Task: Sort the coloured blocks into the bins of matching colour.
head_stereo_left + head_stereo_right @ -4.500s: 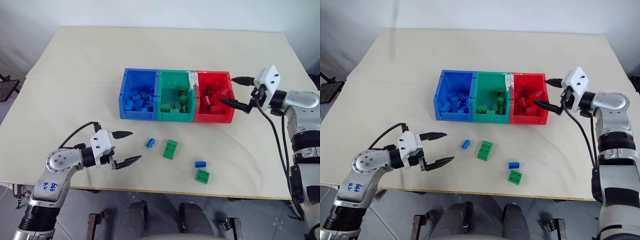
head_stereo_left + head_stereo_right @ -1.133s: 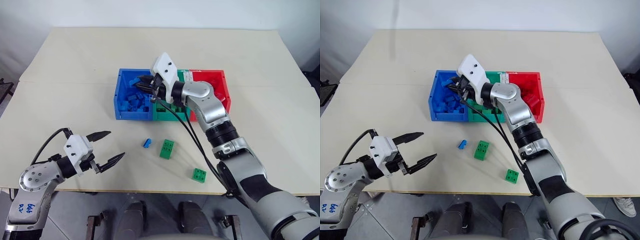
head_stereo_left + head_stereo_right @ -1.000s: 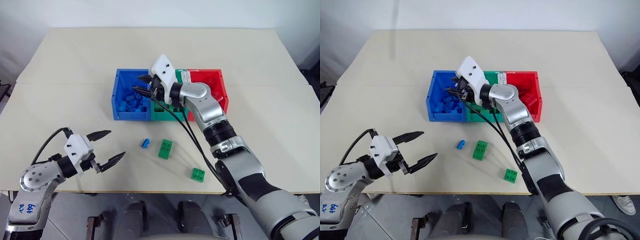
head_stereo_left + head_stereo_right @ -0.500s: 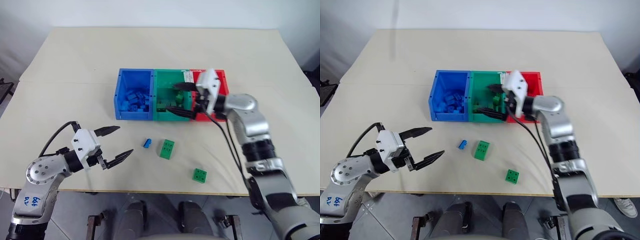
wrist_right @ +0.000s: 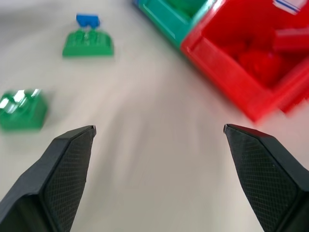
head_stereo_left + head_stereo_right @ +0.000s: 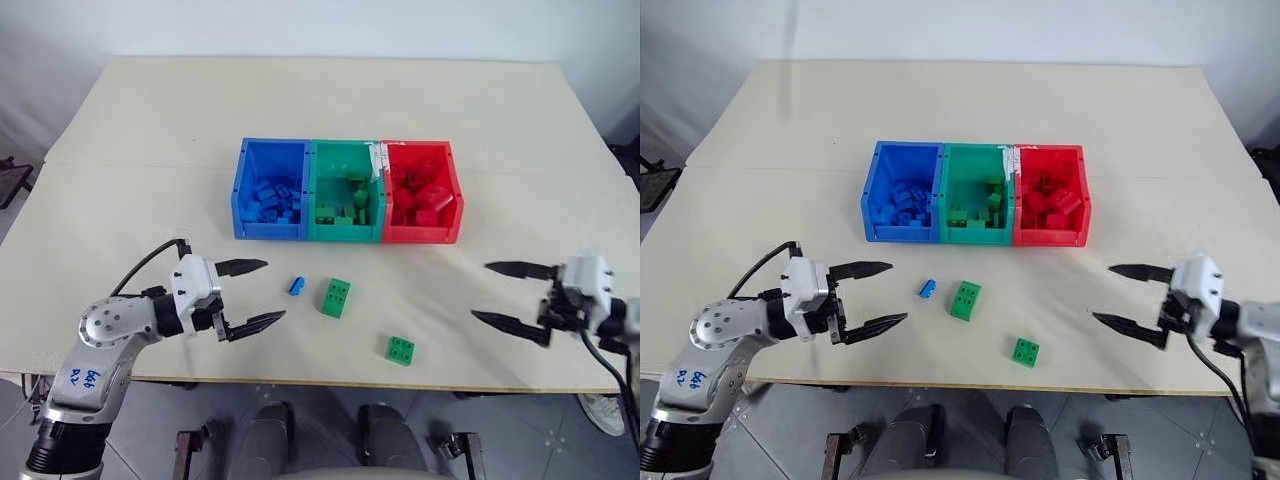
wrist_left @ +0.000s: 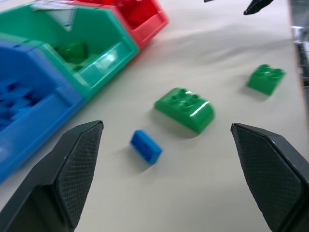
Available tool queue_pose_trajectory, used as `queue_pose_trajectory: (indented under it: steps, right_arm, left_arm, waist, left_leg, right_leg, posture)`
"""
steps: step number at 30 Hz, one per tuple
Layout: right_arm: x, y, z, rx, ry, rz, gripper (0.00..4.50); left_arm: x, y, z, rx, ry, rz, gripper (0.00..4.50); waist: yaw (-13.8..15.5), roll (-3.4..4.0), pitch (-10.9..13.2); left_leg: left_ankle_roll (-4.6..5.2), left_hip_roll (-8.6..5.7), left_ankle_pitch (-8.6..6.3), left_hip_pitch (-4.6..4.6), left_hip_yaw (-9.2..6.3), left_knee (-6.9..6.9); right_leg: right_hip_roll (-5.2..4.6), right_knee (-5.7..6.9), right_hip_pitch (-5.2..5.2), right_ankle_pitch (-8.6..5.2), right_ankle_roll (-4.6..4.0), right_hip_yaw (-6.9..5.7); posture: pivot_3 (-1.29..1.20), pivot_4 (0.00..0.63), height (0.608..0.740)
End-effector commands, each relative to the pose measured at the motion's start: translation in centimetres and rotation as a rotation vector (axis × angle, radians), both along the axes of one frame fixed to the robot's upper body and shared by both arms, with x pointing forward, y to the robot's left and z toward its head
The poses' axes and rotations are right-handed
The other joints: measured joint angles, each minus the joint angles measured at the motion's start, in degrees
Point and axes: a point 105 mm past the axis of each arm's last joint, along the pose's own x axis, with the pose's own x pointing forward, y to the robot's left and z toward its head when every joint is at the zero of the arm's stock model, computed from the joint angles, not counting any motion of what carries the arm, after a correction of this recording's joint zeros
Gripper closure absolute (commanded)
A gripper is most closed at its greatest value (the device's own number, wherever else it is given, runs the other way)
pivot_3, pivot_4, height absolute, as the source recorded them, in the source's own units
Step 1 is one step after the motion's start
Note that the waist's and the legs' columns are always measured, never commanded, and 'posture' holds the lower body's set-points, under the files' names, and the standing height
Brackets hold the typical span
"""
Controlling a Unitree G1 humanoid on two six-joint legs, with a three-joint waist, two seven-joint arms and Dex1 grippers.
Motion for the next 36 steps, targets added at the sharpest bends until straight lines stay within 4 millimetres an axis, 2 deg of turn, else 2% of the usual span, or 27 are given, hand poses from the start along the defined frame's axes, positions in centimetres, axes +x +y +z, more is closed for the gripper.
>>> queue_pose_trajectory:
  steps: [1, 4, 9, 14, 18, 22, 27, 30, 36]
  right_arm:
    - [-1.1, -1.8, 0.3, -0.060, -0.037, -0.035, 0.06]
    - [-1.7, -0.8, 0.0, -0.050, -0.017, -0.001, 0.06]
    - [-2.2, 3.6, 0.0, -0.017, 0.070, 0.178, 0.06]
    - [-2.6, 8.4, -1.2, -0.011, 0.237, 0.316, 0.06]
    - [-3.0, 10.6, -3.0, 0.000, 0.302, 0.320, 0.06]
    - [-1.8, 11.3, -4.6, 0.015, 0.273, 0.222, 0.06]
    - [-1.4, 10.9, -6.5, -0.004, 0.265, 0.176, 0.06]
    - [-1.2, 10.7, -7.0, 0.002, 0.256, 0.174, 0.65]
    - [-0.5, 10.6, -6.0, 0.047, 0.184, 0.212, 2.68]
  left_arm:
    - [-0.3, -0.6, 0.2, -0.013, -0.004, -0.057, 0.00]
    - [-0.5, -0.5, 0.2, -0.007, -0.016, -0.069, 0.00]
    - [-1.0, -0.5, 0.1, 0.001, -0.017, -0.118, 0.00]
    - [-2.7, -0.6, -0.8, 0.052, 0.026, -0.220, 0.00]
    - [-3.6, -0.5, -1.5, 0.087, 0.035, -0.263, 0.00]
    - [-4.2, -0.7, -1.8, 0.094, 0.028, -0.295, 0.00]
    - [-4.1, -0.9, -1.6, 0.092, 0.008, -0.308, 0.00]
    - [-3.8, -0.9, -1.3, 0.086, -0.004, -0.301, 0.00]
    - [-2.7, -0.6, -1.0, 0.072, -0.033, -0.241, 0.00]
  waist:
    - [0.20, 0.00, 0.00]
    - [0.20, -0.01, 0.00]
    - [0.25, 0.00, 0.01]
    - [0.37, 0.00, 0.01]
    - [0.69, -0.01, 0.01]
    - [0.90, -0.01, 0.00]
    - [0.93, -0.01, 0.00]
    - [0.91, -0.02, 0.00]
    - [0.76, -0.02, 0.00]
  left_leg:
    - [0.00, 0.01, -0.01, 0.12, -0.01, -0.01]
    - [-0.01, 0.07, -0.07, 0.38, -0.01, -0.06]
    - [-0.05, 0.16, -0.10, 0.47, 0.04, -0.08]
    - [-0.06, 0.16, -0.11, 0.46, -0.02, -0.07]
    - [-0.03, 0.14, -0.17, 0.41, -0.28, -0.07]
    - [-0.01, 0.10, -0.19, 0.31, -0.54, -0.05]
    - [0.01, 0.08, -0.20, 0.30, -0.55, -0.04]
    - [0.02, 0.09, -0.20, 0.31, -0.53, -0.03]
    - [0.07, 0.08, -0.23, 0.36, -0.55, -0.04]
  right_leg:
    - [0.02, -0.08, 0.15, 0.00, 0.01, -0.01]
    - [0.05, -0.28, 0.46, 0.02, 0.03, 0.00]
    - [0.10, -0.28, 0.49, 0.02, 0.03, 0.01]
    - [0.09, -0.31, 0.50, 0.02, 0.03, 0.00]
    - [0.06, -0.40, 0.52, 0.02, 0.02, -0.04]
    - [0.05, -0.51, 0.50, 0.02, 0.03, -0.09]
    - [0.05, -0.52, 0.50, 0.03, 0.04, -0.10]
    - [0.06, -0.51, 0.53, 0.03, 0.04, -0.11]
    - [0.06, -0.54, 0.60, 0.03, 0.04, -0.15]
  posture:
    - [0.00, 0.150, 0.740]
    - [0.00, 0.150, 0.740]
    - [0.00, 0.150, 0.740]
    - [0.00, 0.150, 0.740]
    - [0.00, 0.150, 0.740]
    - [0.00, 0.150, 0.740]
    - [0.00, 0.150, 0.740]
    - [0.00, 0.150, 0.740]
    - [0.00, 0.150, 0.740]
